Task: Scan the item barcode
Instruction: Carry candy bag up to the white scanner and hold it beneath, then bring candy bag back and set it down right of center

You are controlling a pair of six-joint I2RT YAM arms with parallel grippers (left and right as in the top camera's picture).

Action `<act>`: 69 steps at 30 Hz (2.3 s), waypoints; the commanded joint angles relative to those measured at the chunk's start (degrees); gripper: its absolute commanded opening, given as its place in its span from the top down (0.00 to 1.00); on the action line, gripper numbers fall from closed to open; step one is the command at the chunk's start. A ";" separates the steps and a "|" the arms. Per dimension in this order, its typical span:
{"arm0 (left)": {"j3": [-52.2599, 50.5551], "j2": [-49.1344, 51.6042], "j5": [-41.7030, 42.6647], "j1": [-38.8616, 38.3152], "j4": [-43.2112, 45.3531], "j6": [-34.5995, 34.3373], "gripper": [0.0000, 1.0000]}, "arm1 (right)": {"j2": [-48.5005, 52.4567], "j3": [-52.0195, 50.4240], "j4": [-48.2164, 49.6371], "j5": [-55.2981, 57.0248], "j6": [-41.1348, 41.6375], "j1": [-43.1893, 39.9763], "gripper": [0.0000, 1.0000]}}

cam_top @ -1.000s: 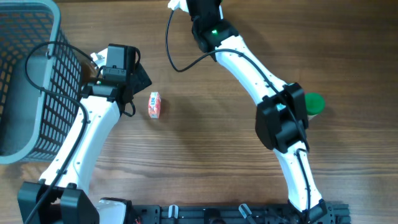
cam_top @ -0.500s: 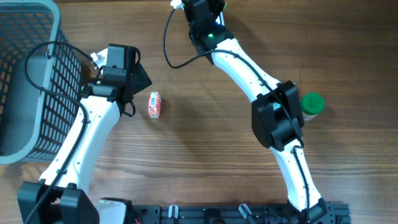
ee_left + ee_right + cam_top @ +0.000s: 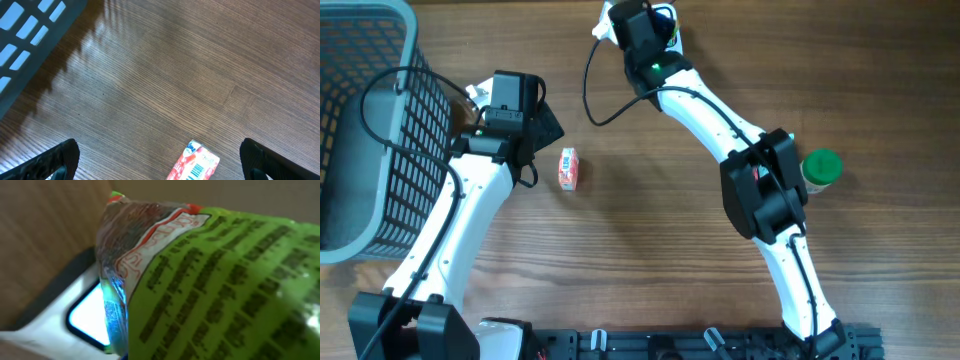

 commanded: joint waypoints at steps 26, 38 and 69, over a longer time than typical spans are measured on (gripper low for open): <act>-0.15 0.11 0.04 0.24 0.13 0.09 0.00 | -27.54 -15.28 -62.16 -44.02 38.45 -15.21 0.96; -0.15 0.11 0.04 0.24 0.13 0.09 0.00 | -28.26 -39.21 -47.71 -22.03 43.65 -15.30 0.23; -0.15 0.11 0.07 0.24 0.15 0.09 0.00 | -29.27 -48.72 5.11 -45.81 91.86 8.74 0.51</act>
